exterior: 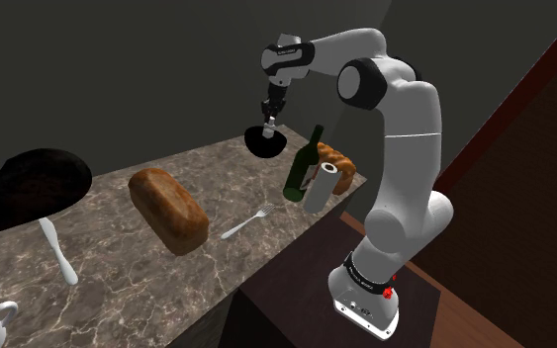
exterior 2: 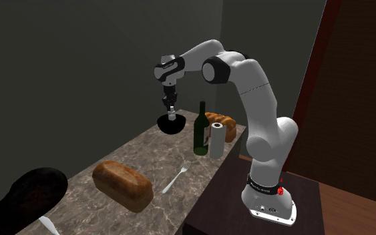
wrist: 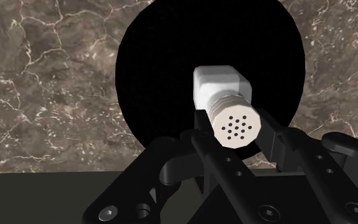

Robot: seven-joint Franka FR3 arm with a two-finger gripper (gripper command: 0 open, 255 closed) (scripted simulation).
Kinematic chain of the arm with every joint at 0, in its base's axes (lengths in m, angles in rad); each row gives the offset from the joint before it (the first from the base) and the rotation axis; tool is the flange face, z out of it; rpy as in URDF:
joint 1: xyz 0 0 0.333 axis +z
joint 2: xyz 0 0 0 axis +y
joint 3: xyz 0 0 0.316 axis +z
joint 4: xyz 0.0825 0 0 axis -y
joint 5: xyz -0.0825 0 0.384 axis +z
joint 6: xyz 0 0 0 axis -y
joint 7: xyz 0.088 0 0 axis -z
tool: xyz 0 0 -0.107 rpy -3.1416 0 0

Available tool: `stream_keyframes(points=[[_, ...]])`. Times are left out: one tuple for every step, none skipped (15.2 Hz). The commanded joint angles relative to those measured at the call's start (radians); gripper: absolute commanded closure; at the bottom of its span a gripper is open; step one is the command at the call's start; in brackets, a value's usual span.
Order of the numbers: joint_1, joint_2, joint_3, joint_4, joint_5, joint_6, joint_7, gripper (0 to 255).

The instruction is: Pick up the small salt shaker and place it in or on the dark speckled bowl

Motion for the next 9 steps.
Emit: stream_keyframes(points=[[0.0,0.0,0.0,0.0,0.0,0.0,0.0,255],[0.0,0.0,0.0,0.0,0.0,0.0,0.0,255],[0.0,0.0,0.0,0.0,0.0,0.0,0.0,0],[0.0,0.0,0.0,0.0,0.0,0.0,0.0,0],[0.0,0.0,0.0,0.0,0.0,0.0,0.0,0],[0.0,0.0,0.0,0.0,0.0,0.0,0.0,0],[0.0,0.0,0.0,0.0,0.0,0.0,0.0,0],[0.0,0.0,0.0,0.0,0.0,0.0,0.0,0],[0.0,-0.009,-0.001,0.02,-0.001,-0.028,0.001,0]])
